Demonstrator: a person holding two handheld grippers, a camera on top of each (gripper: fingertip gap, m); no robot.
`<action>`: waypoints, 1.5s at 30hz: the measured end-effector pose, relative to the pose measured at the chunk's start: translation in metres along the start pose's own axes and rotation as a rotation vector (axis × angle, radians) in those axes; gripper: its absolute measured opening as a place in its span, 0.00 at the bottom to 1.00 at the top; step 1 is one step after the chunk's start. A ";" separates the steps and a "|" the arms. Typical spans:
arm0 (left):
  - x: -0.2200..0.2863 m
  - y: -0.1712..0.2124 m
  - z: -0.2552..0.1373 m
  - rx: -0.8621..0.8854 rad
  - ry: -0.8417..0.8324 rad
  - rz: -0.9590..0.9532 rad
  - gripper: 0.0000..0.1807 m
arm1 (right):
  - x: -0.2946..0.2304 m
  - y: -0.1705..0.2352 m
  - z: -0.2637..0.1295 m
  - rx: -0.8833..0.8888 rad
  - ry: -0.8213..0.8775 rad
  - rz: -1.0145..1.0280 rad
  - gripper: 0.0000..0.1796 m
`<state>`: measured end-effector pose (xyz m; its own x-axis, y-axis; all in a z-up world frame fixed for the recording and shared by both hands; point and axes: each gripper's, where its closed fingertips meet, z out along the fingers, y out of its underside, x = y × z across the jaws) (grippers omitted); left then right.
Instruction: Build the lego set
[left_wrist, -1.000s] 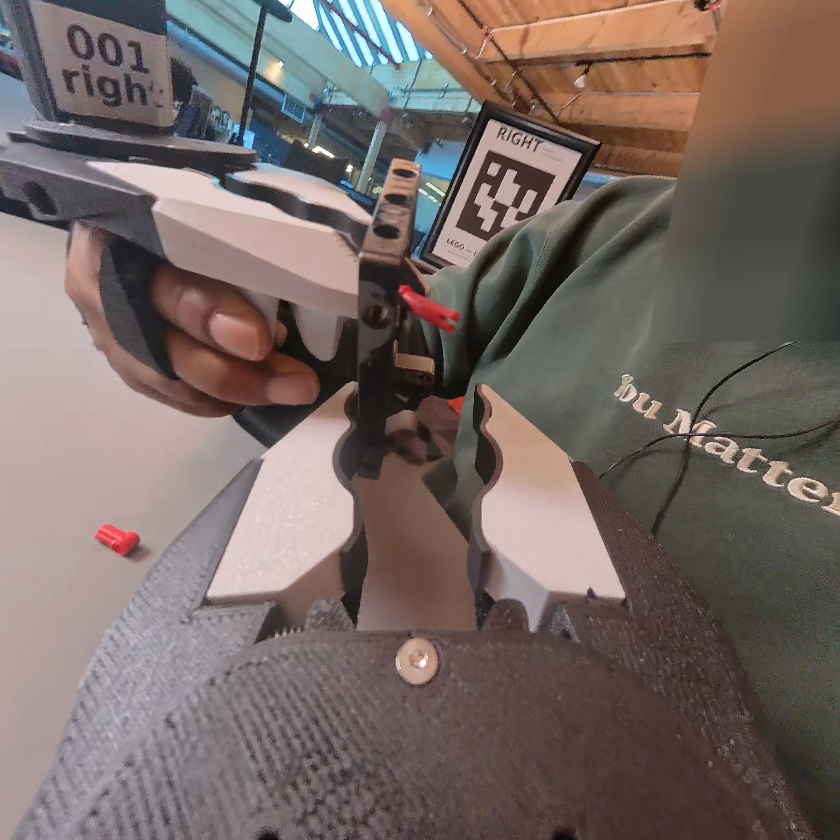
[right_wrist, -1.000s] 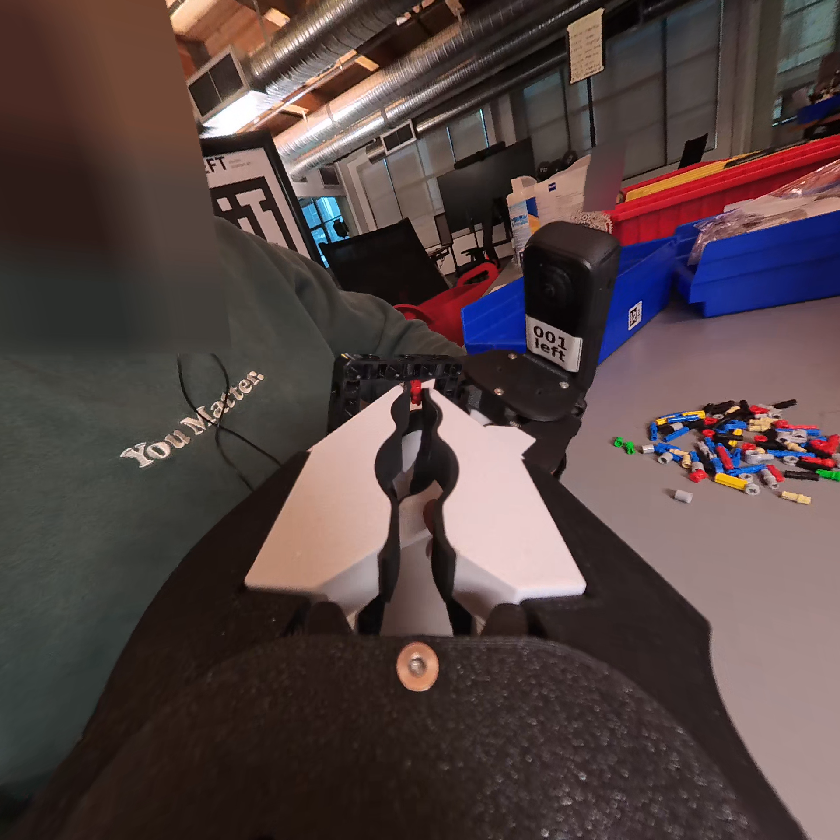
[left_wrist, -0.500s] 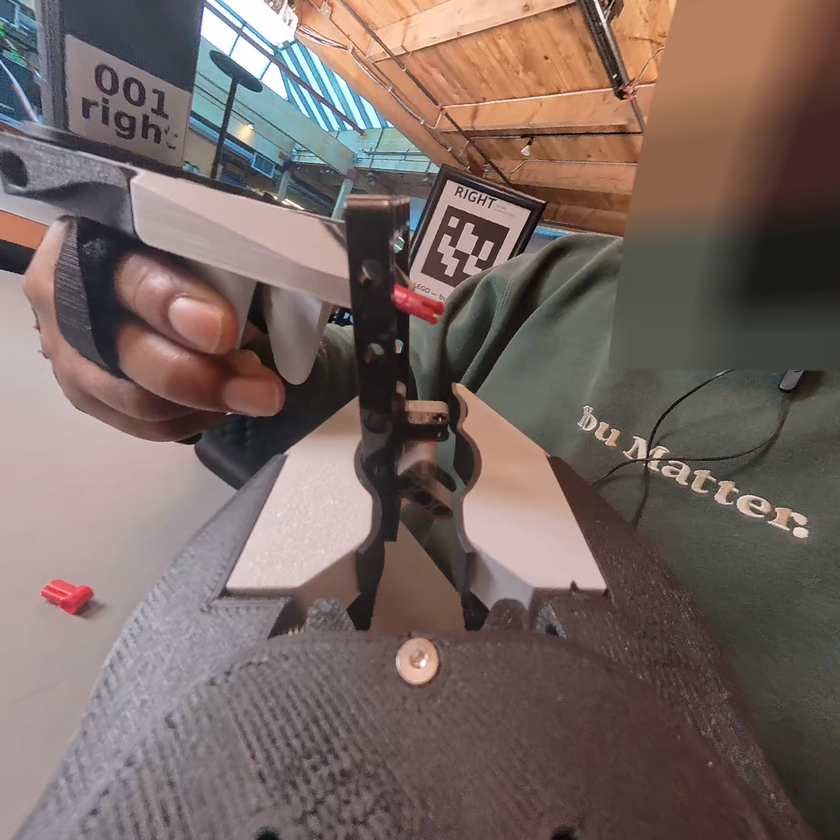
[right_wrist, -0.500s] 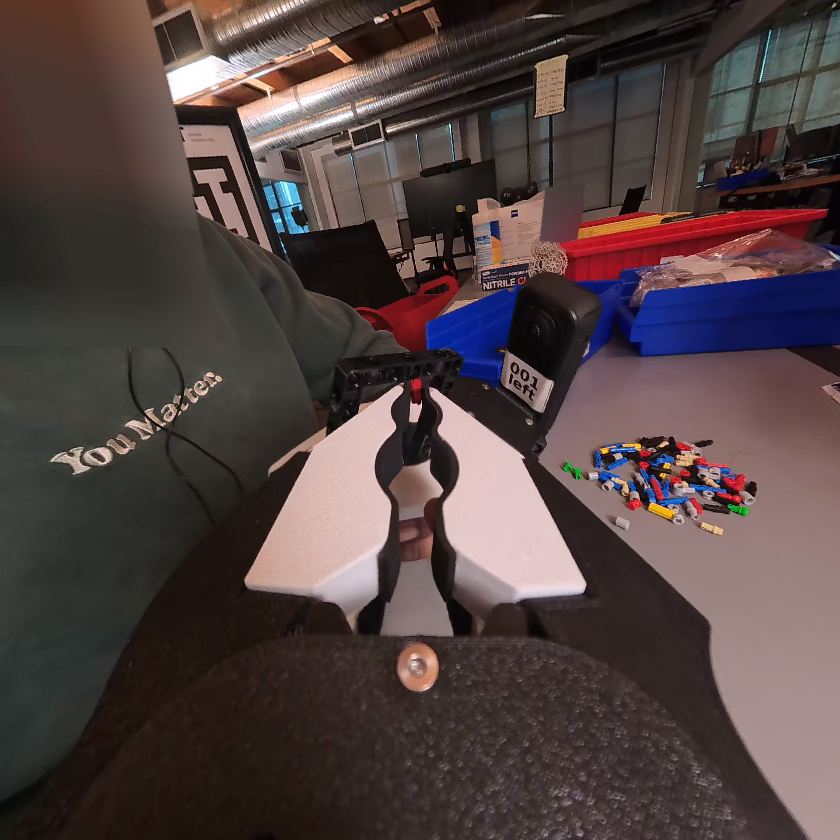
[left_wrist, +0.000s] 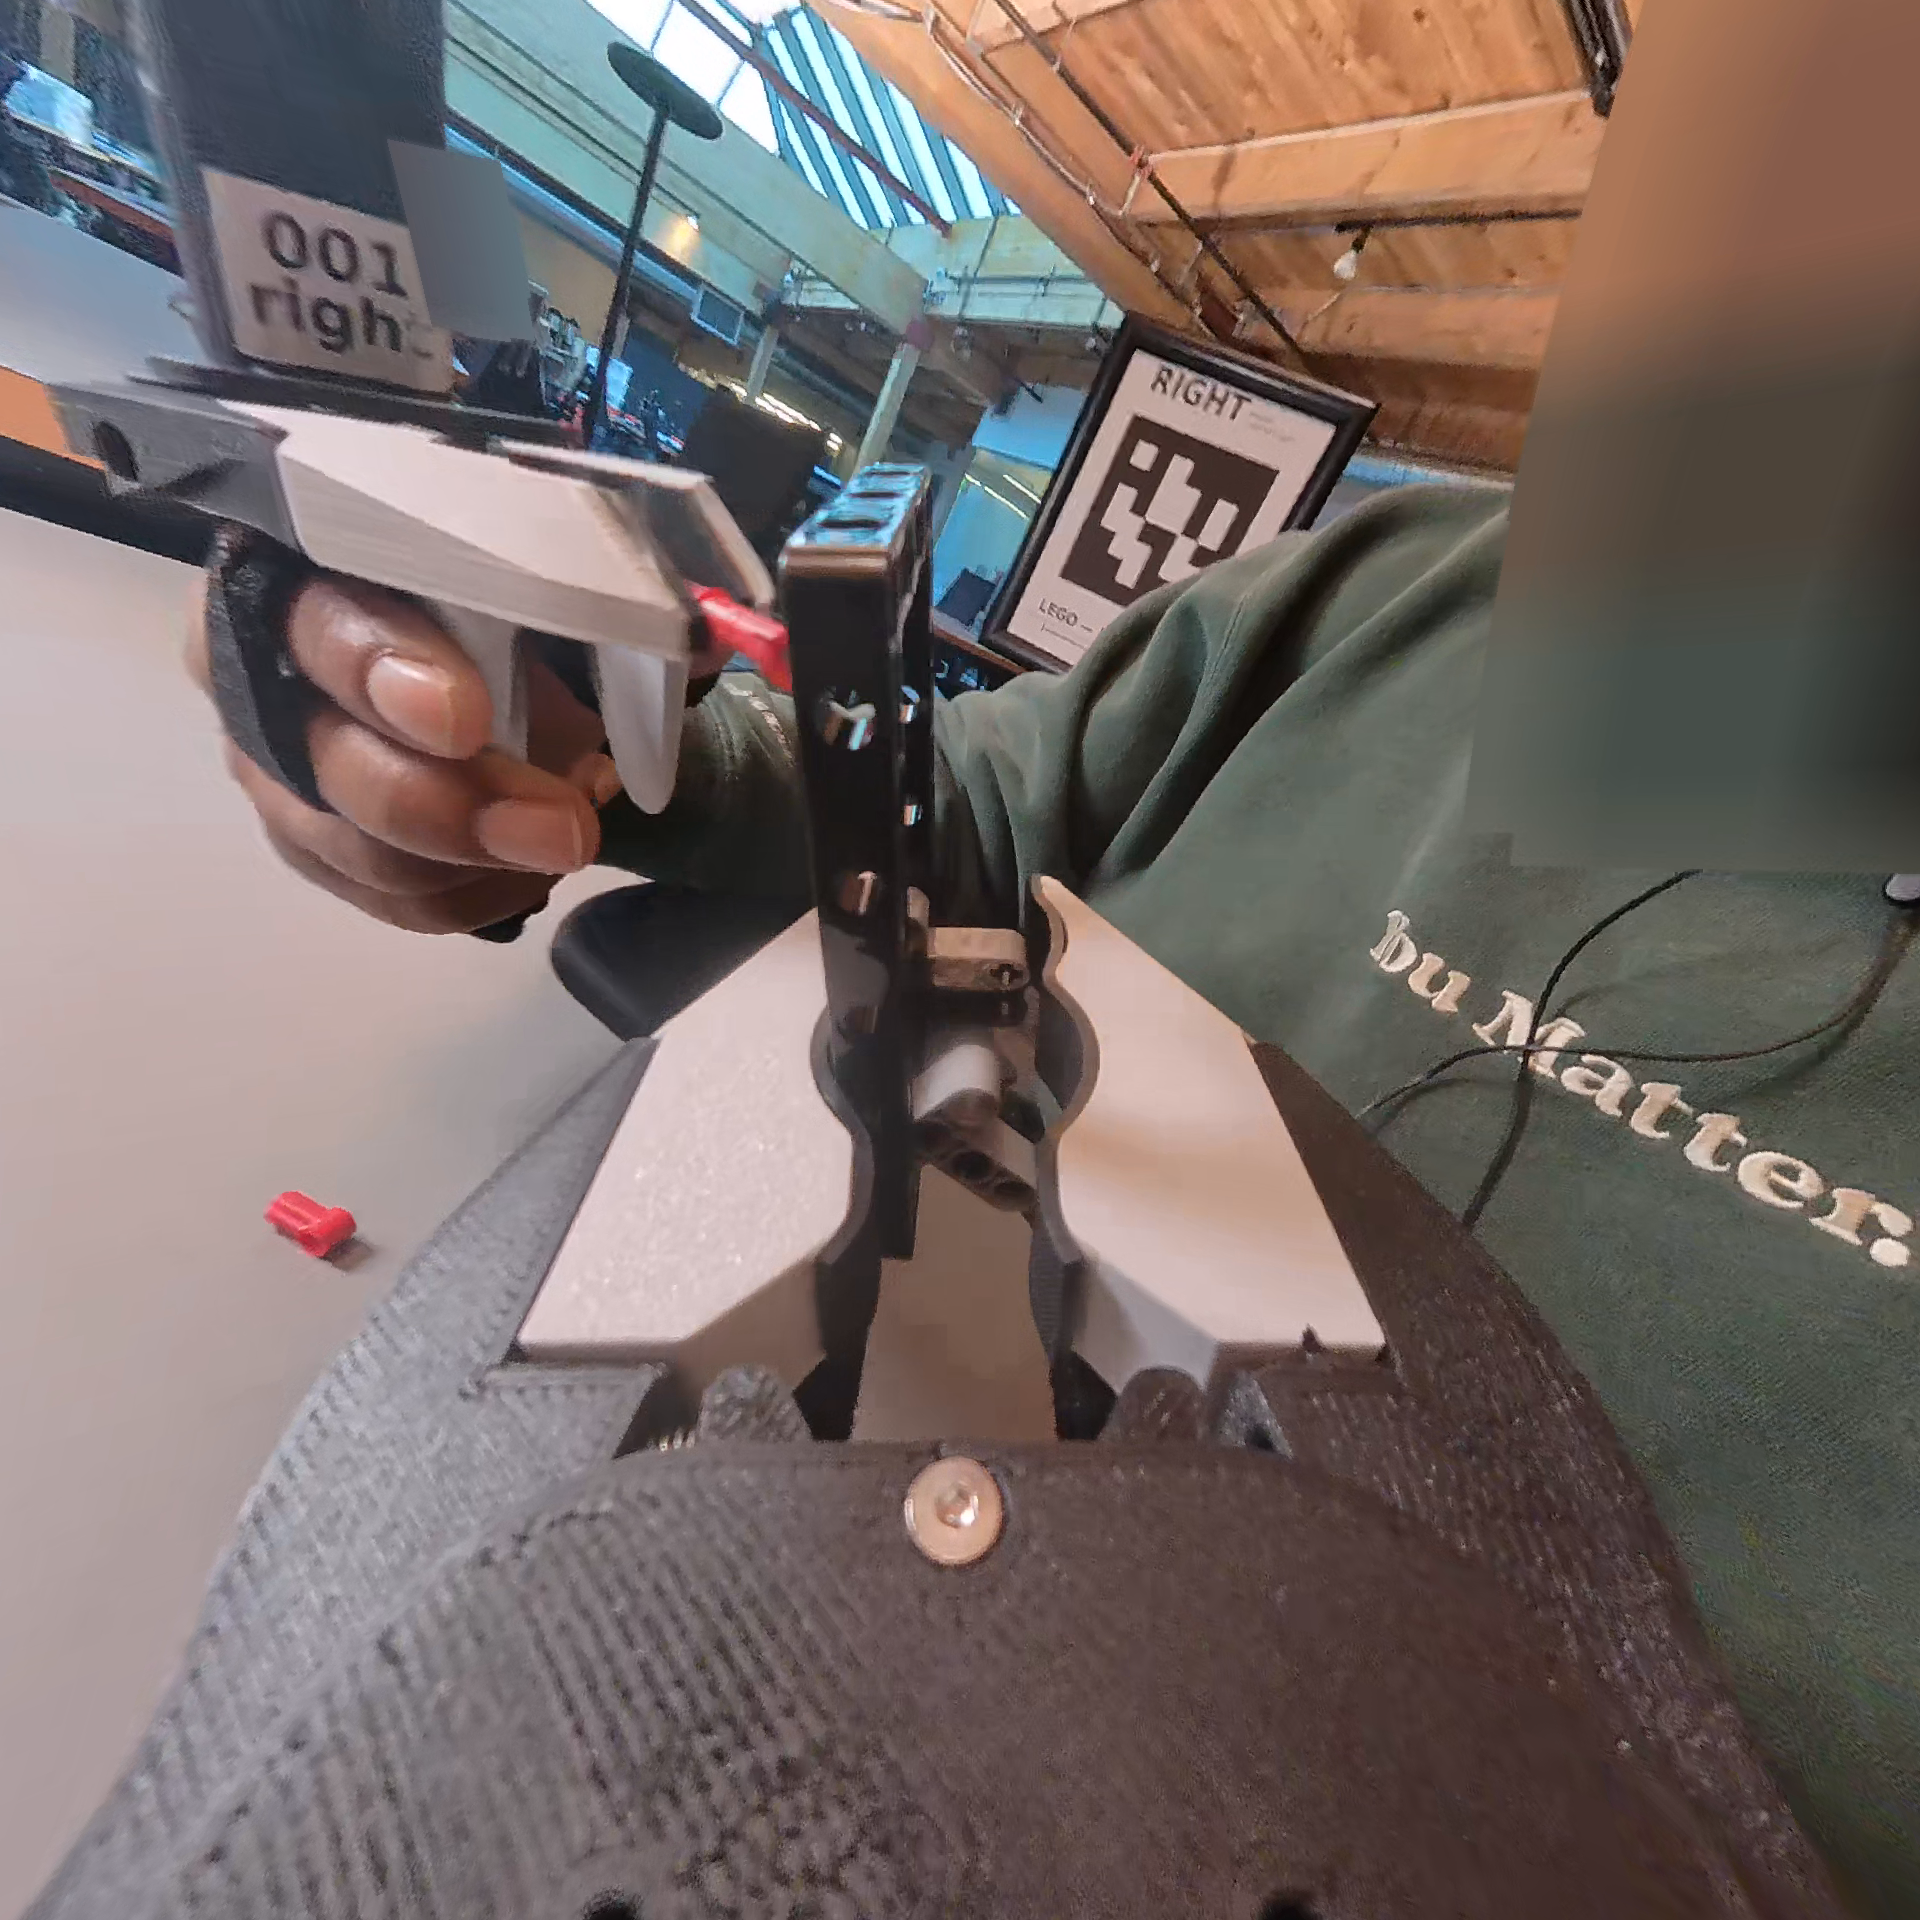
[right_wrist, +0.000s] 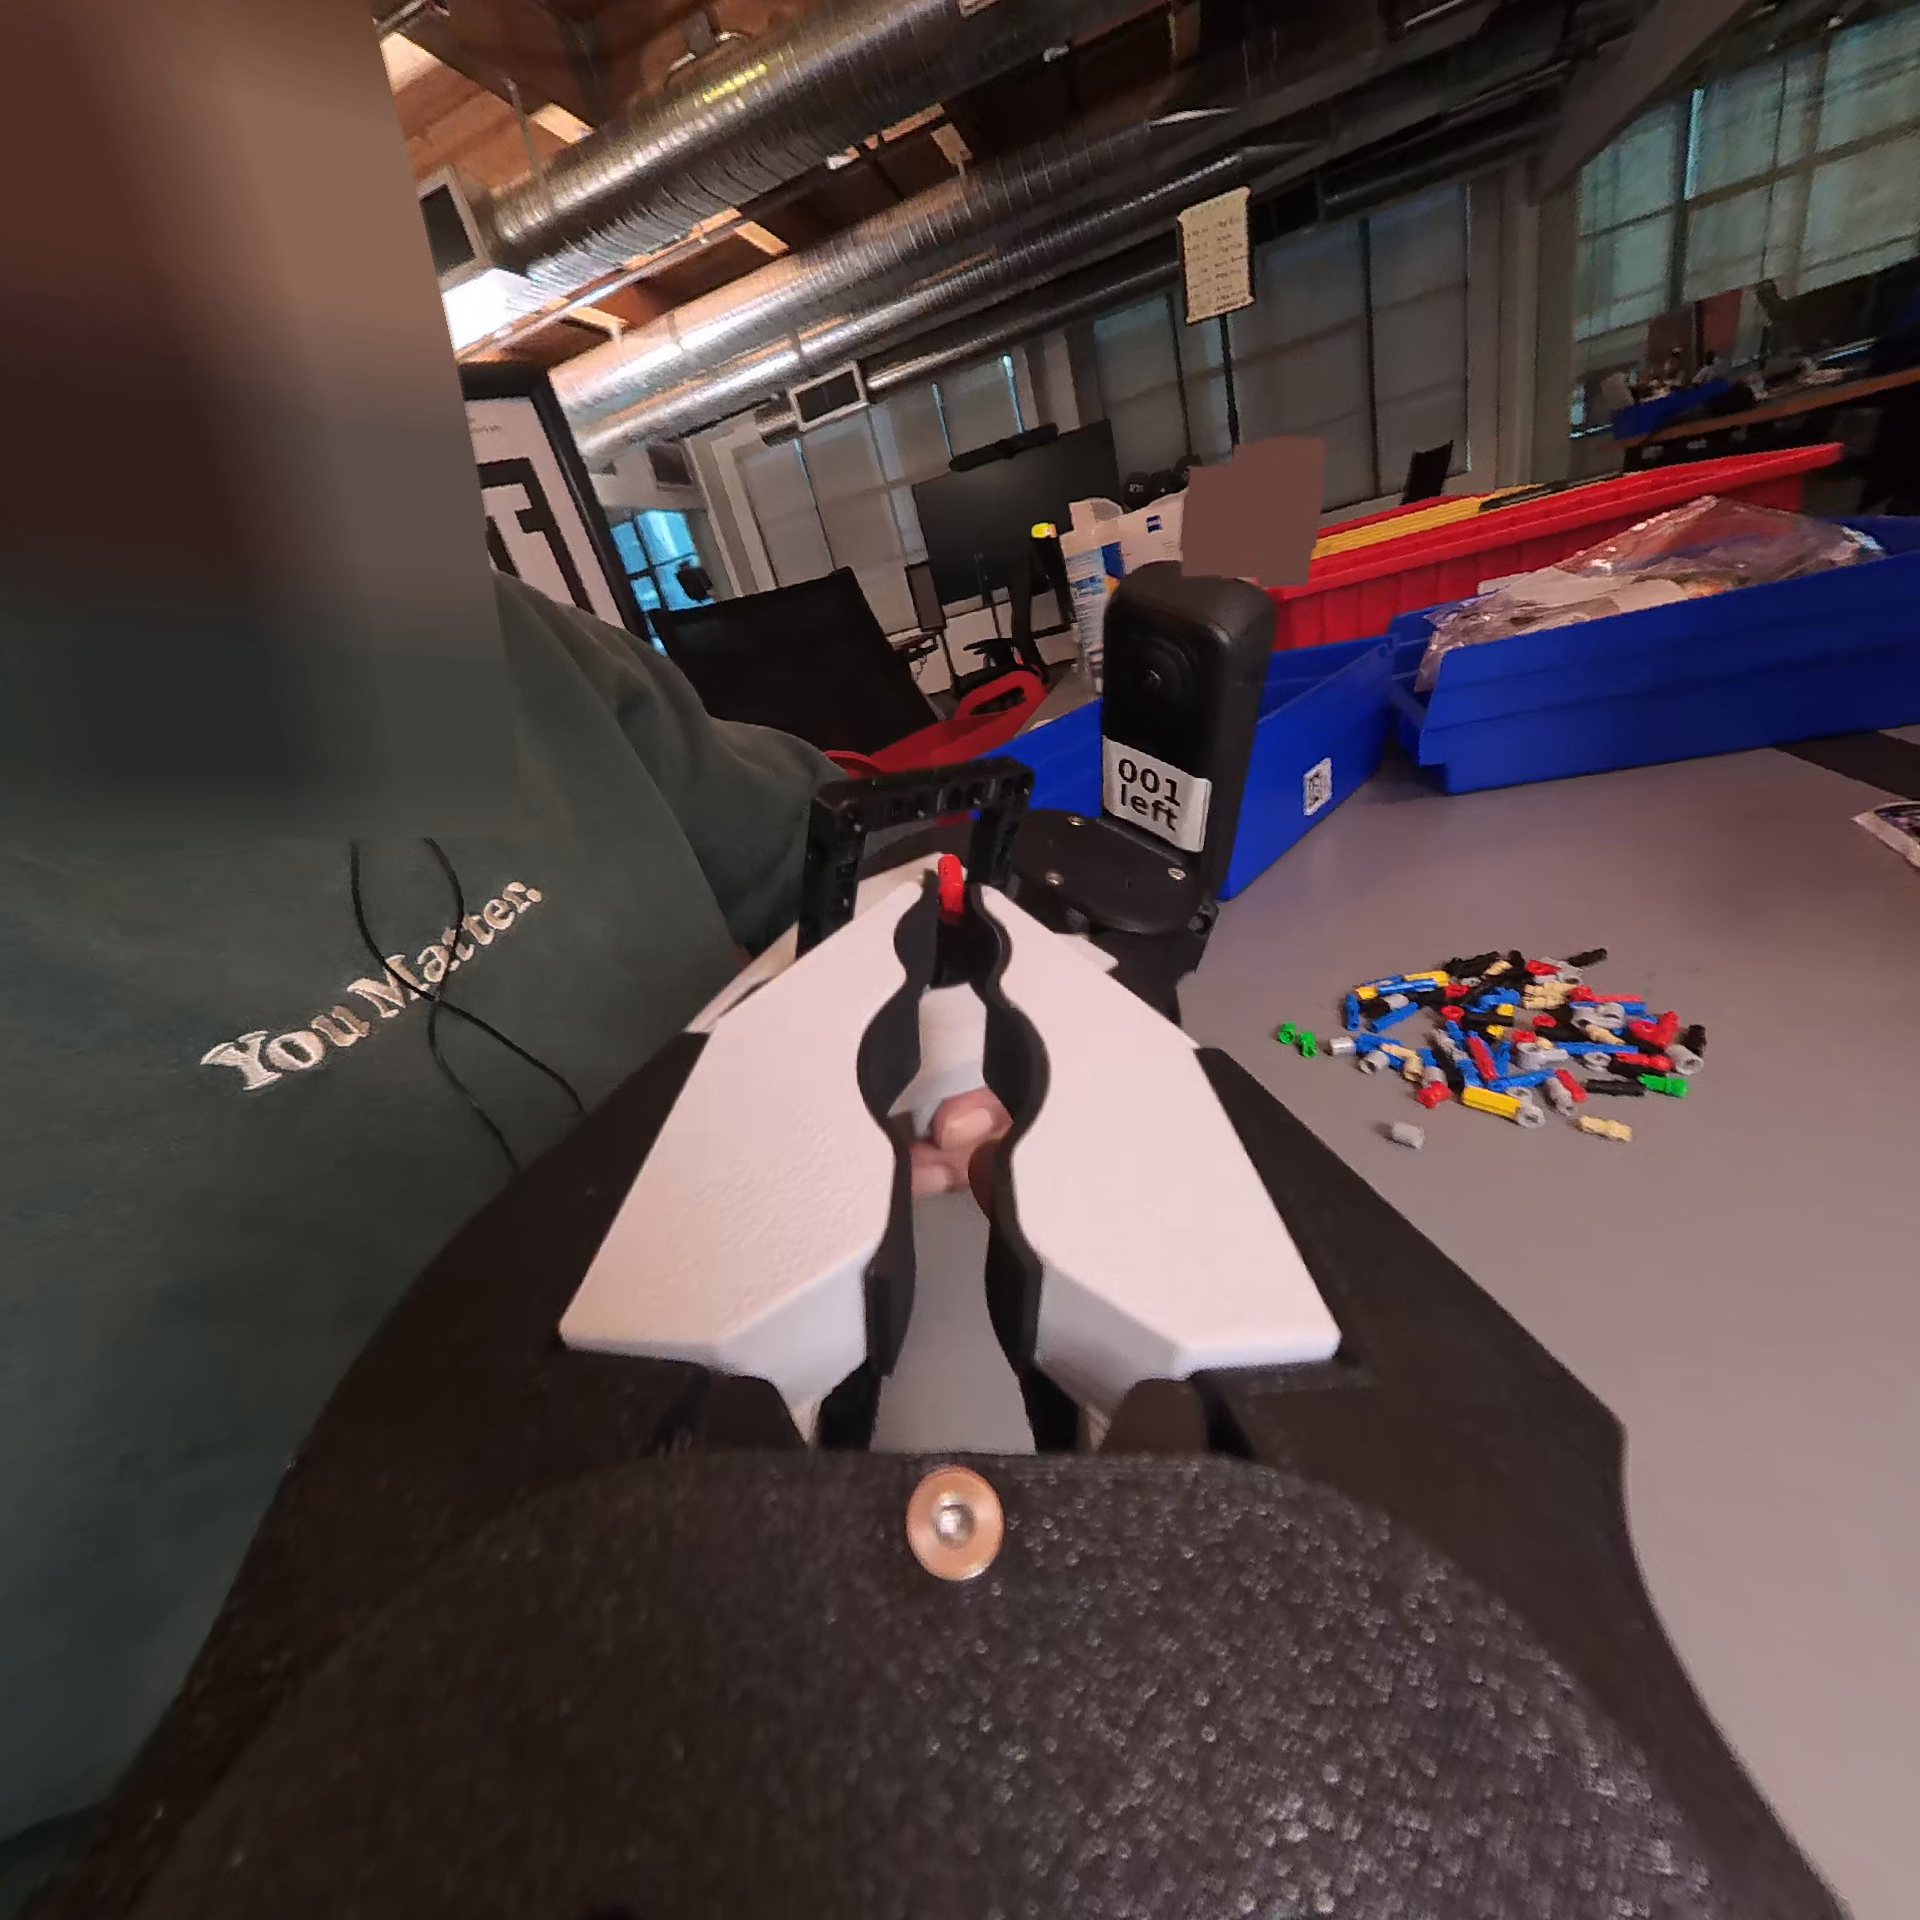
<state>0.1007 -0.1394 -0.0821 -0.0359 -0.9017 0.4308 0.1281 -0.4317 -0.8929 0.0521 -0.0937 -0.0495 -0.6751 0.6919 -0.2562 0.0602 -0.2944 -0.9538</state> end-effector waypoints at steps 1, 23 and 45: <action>-0.002 -0.003 -0.003 0.014 -0.015 -0.003 0.14 | 0.005 -0.001 -0.005 0.006 0.033 -0.002 0.01; -0.042 -0.033 -0.038 0.062 -0.417 0.140 0.13 | 0.019 0.018 -0.007 -0.064 0.360 -0.107 0.01; -0.045 -0.024 -0.039 0.024 -0.386 0.060 0.14 | 0.023 0.020 -0.007 0.004 0.344 -0.043 0.01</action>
<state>0.0610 -0.0891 -0.0849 0.3471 -0.8486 0.3993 0.1417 -0.3735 -0.9168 0.0433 -0.0793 -0.0755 -0.3896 0.8851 -0.2545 0.0340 -0.2624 -0.9644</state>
